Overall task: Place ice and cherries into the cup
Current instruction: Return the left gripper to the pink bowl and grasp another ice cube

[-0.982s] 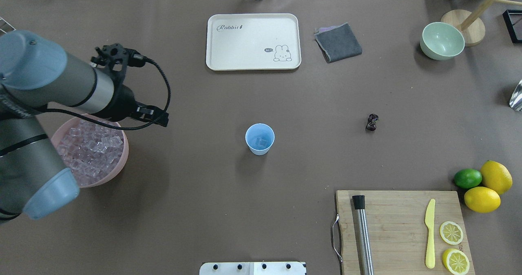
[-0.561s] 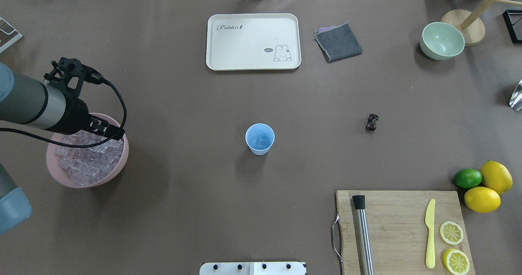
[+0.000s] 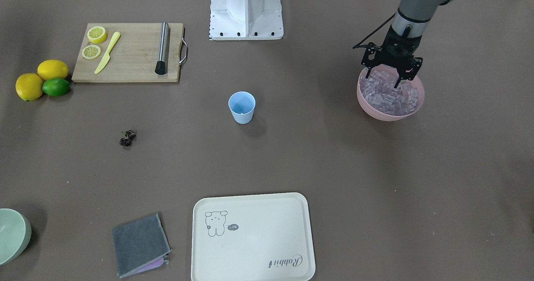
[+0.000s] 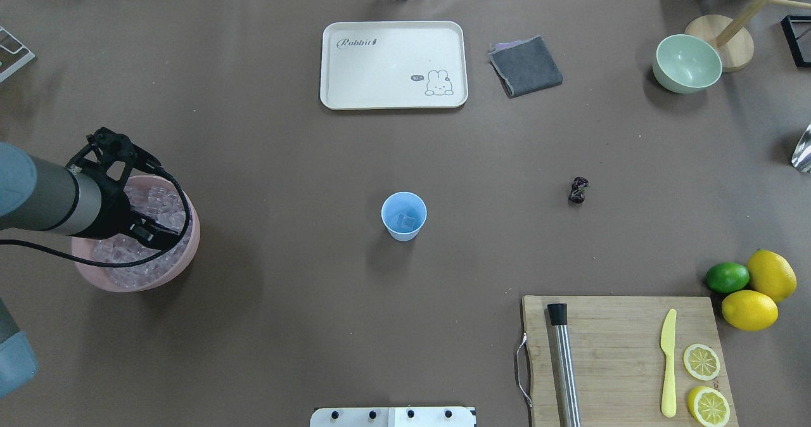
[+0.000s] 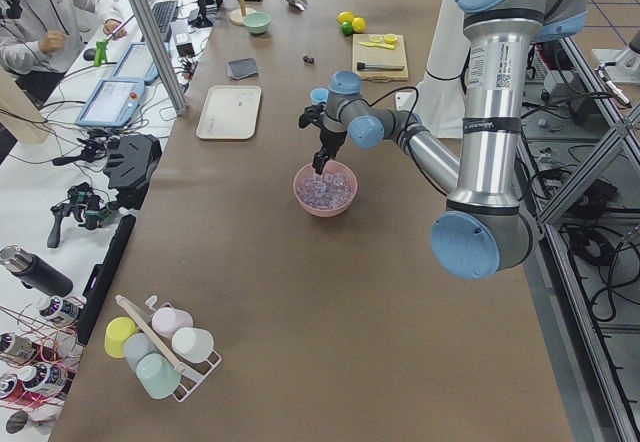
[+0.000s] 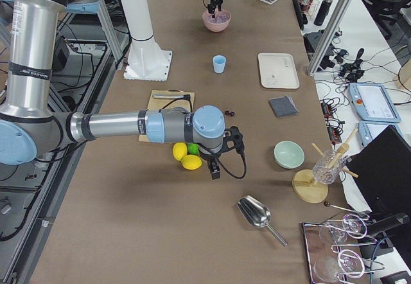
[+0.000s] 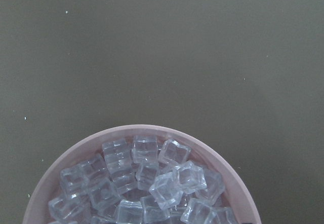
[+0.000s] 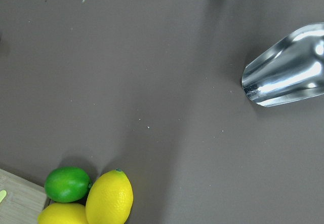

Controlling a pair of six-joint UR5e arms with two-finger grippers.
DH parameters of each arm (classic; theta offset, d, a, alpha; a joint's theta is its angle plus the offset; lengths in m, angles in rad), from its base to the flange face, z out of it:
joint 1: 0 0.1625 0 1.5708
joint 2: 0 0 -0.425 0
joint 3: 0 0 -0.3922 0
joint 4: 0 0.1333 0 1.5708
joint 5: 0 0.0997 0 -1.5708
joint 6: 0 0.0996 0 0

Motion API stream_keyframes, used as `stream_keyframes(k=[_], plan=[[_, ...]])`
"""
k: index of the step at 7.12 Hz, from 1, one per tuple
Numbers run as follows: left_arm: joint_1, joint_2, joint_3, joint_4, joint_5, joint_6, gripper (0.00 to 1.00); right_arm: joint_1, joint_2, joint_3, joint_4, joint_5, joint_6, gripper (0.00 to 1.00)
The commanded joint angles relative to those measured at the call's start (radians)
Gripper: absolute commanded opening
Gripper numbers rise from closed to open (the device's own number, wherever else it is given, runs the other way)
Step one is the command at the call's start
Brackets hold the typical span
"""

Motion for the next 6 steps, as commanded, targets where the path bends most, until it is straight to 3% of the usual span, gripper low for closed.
stream_keyframes(k=[1,4,6], plan=[[0.014,-0.020,0.024,0.001,0.020,0.075,0.86,0.000,0.000,-0.001,0.000,0.000,0.000,1.00],[0.005,-0.021,0.045,-0.005,0.015,0.180,0.86,0.000,-0.005,0.000,0.001,0.000,0.000,1.00],[-0.015,-0.018,0.110,-0.084,-0.001,0.227,0.86,0.002,-0.009,0.000,0.001,0.000,0.000,1.00]])
